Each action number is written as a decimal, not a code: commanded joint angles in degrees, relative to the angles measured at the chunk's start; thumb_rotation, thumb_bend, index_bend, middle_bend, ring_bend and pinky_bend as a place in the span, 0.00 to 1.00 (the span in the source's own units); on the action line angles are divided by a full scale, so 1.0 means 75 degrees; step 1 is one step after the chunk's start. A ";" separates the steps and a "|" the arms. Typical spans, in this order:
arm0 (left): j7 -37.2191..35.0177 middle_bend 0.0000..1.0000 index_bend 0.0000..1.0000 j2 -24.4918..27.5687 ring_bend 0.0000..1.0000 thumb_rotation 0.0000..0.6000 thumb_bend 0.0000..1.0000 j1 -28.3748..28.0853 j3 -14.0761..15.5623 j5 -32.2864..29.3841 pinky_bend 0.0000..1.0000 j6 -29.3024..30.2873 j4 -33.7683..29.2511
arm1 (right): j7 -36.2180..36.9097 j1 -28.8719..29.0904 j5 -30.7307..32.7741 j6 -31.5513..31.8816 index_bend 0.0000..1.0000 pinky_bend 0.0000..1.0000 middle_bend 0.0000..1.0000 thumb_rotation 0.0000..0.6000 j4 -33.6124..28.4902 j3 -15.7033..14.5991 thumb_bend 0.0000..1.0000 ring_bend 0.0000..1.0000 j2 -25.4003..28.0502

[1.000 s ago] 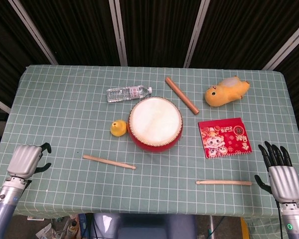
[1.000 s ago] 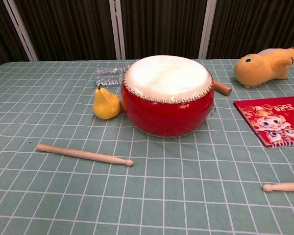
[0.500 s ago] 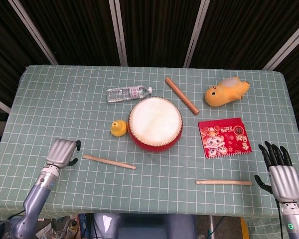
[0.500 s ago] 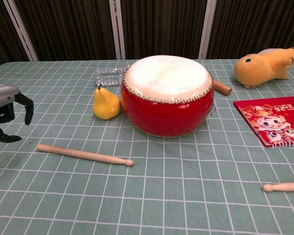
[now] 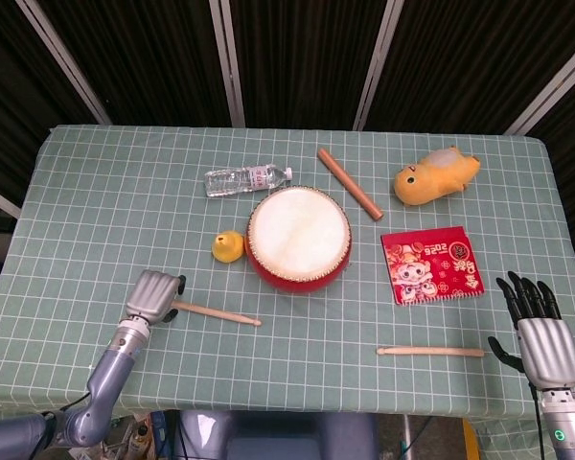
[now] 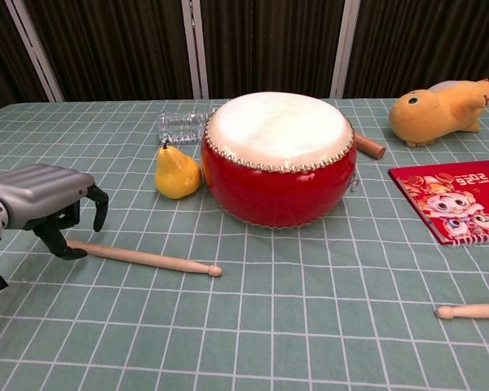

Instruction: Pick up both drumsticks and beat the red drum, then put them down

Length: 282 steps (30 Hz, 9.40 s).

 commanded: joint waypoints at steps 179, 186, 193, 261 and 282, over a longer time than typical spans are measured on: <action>-0.3458 1.00 0.77 0.3794 1.00 1.00 0.51 -0.0007 -0.1186 0.1146 1.00 0.0823 -0.2559 | -0.0686 0.1972 0.5981 -0.2581 0.98 1.00 1.00 1.00 -0.4695 0.2326 0.73 1.00 0.2543; -0.3386 1.00 0.77 0.3664 1.00 1.00 0.51 -0.0665 -0.1656 0.0427 1.00 0.0371 -0.2116 | -0.1281 0.2891 0.7017 -0.2846 0.98 1.00 1.00 1.00 -0.4675 0.2515 0.73 1.00 0.2434; -0.3390 1.00 0.77 0.3437 1.00 1.00 0.51 -0.1245 -0.1983 -0.0182 1.00 0.0000 -0.1544 | -0.2075 0.3896 0.7976 -0.2883 0.98 1.00 1.00 1.00 -0.4426 0.2532 0.73 1.00 0.1908; -0.3219 1.00 0.77 0.2712 1.00 1.00 0.51 -0.2701 -0.1695 -0.1548 1.00 -0.0303 -0.0974 | -0.2649 0.5238 0.8477 -0.1211 0.98 1.00 1.00 1.00 -0.3658 0.2253 0.74 1.00 0.0787; 0.1968 1.00 0.78 0.0953 1.00 1.00 0.53 -0.5162 -0.0581 -0.6621 1.00 -0.0131 0.0714 | -0.1579 0.4496 0.7750 -0.2396 0.98 1.00 1.00 1.00 -0.3145 0.2103 0.74 1.00 0.1642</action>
